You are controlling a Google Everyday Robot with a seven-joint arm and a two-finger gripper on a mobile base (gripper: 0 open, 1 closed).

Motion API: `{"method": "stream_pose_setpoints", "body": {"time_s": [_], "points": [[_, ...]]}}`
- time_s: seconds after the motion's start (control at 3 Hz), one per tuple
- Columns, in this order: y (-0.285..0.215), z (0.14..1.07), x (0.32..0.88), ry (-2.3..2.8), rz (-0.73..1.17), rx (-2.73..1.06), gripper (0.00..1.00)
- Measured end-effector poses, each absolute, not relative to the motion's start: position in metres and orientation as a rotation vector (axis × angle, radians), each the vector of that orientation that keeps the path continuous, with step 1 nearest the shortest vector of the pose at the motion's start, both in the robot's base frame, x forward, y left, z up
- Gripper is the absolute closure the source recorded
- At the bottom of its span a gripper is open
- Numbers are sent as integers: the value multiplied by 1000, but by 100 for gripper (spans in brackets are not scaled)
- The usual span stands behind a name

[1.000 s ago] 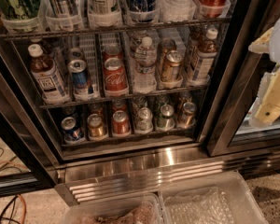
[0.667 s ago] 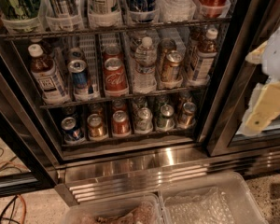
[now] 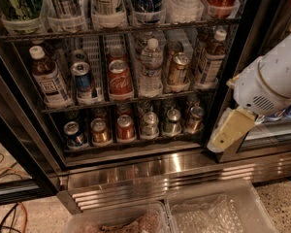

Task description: Pick water bottle from middle shelf of fridge

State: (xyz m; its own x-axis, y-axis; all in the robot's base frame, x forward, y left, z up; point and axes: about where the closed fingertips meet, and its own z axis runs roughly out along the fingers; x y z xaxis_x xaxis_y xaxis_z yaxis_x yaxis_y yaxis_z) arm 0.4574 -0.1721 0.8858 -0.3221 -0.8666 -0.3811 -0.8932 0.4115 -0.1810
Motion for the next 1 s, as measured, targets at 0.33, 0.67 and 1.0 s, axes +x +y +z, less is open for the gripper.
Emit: {"method": "stream_pose_setpoints", "body": {"time_s": [0.33,0.67,1.0], "points": [[-139,879,473,2217,189,-1481,0],[-138,879,473,2216,194,-1480,0],[-140,882,472,2216,186,-1446,0]]}}
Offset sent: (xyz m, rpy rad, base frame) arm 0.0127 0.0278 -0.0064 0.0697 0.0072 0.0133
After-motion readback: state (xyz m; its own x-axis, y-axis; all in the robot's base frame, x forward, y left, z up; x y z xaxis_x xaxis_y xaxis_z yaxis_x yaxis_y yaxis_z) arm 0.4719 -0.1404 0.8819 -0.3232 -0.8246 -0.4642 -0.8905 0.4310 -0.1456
